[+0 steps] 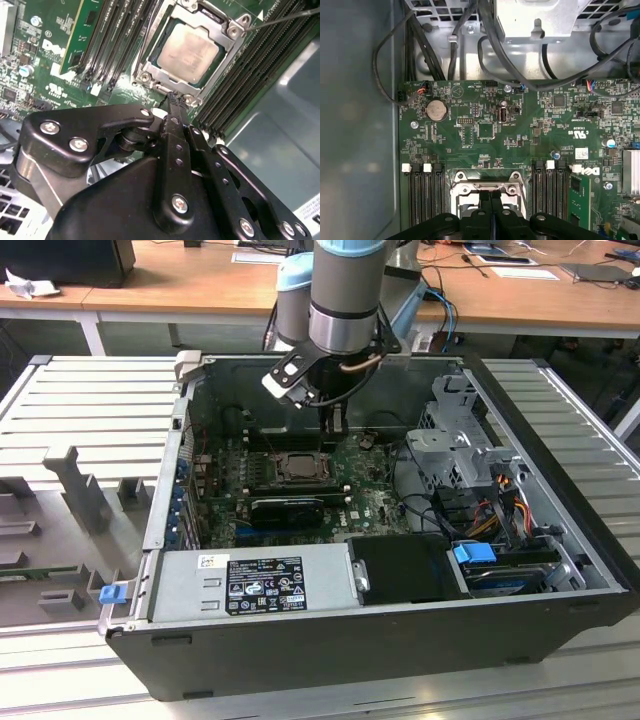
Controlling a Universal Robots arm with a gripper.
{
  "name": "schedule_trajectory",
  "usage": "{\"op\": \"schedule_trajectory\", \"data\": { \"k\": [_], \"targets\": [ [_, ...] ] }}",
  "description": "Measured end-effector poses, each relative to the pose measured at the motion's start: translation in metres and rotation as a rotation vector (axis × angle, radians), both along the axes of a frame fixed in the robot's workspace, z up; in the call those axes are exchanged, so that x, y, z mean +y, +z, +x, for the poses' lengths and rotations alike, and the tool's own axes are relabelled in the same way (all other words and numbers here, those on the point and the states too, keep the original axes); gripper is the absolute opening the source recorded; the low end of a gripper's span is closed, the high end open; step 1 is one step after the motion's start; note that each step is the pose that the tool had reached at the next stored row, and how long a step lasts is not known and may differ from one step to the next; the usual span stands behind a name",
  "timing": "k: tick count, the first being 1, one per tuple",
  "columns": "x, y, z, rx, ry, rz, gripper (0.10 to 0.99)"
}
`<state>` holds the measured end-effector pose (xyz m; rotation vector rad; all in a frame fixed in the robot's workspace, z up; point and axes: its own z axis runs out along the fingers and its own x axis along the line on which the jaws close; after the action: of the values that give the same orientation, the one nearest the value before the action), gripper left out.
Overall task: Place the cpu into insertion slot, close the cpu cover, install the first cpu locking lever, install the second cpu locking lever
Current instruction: 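Close the cpu cover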
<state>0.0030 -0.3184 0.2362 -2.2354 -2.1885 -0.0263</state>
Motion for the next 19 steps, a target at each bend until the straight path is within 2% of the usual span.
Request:
{"op": "schedule_trajectory", "data": {
  "k": [3,6,11,19],
  "targets": [
    [0.0,-0.0079,-0.0036,0.0,0.003,0.0,0.106],
    [0.0,-0.0114,-0.0088,0.0,0.007,0.0,0.106],
    [0.0003,-0.0127,-0.0225,-0.0001,0.011,0.0,0.106],
    [0.0005,-0.0131,-0.0376,-0.0001,0.015,0.0,0.106]
  ]
}}
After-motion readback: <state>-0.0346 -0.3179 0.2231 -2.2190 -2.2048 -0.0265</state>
